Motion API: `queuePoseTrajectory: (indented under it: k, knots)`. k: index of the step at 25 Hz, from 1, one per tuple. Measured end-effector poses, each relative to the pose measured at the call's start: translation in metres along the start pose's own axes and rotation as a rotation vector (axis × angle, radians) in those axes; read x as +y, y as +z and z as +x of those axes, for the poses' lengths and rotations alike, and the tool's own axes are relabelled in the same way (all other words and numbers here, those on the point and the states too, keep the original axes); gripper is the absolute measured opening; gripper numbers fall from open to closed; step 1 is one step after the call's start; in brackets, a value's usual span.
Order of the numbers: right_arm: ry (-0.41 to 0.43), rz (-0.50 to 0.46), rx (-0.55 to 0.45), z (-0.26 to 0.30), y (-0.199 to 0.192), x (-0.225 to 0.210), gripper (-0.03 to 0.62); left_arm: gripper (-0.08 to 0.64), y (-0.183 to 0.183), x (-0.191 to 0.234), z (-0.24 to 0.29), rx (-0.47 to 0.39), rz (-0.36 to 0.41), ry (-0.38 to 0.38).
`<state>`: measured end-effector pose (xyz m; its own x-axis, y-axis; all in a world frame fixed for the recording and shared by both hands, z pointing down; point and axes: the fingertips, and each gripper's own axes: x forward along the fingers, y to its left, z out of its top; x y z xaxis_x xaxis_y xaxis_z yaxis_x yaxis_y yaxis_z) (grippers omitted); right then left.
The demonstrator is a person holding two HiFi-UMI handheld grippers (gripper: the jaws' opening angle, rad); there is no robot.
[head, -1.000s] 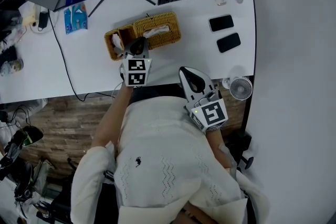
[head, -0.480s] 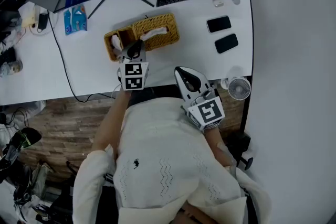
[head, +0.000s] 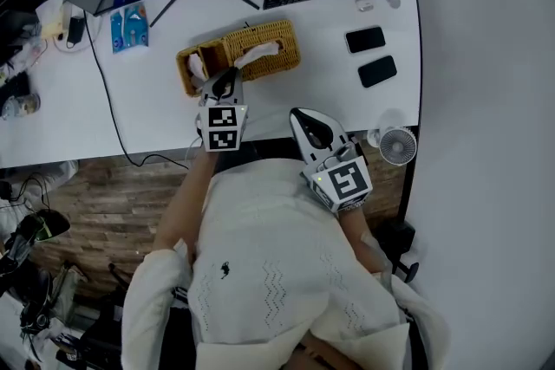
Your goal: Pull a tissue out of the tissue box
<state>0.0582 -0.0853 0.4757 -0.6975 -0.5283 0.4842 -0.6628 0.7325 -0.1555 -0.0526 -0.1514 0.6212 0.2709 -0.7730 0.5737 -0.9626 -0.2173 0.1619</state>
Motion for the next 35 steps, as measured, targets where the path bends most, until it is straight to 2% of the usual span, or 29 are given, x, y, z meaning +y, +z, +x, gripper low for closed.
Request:
queuePoseTrajectory:
  k: [35]
  knots:
    - [0.068, -0.051, -0.003, 0.013, 0.004, 0.003, 0.002, 0.018, 0.001, 0.004, -0.039, -0.05, -0.022, 0.042]
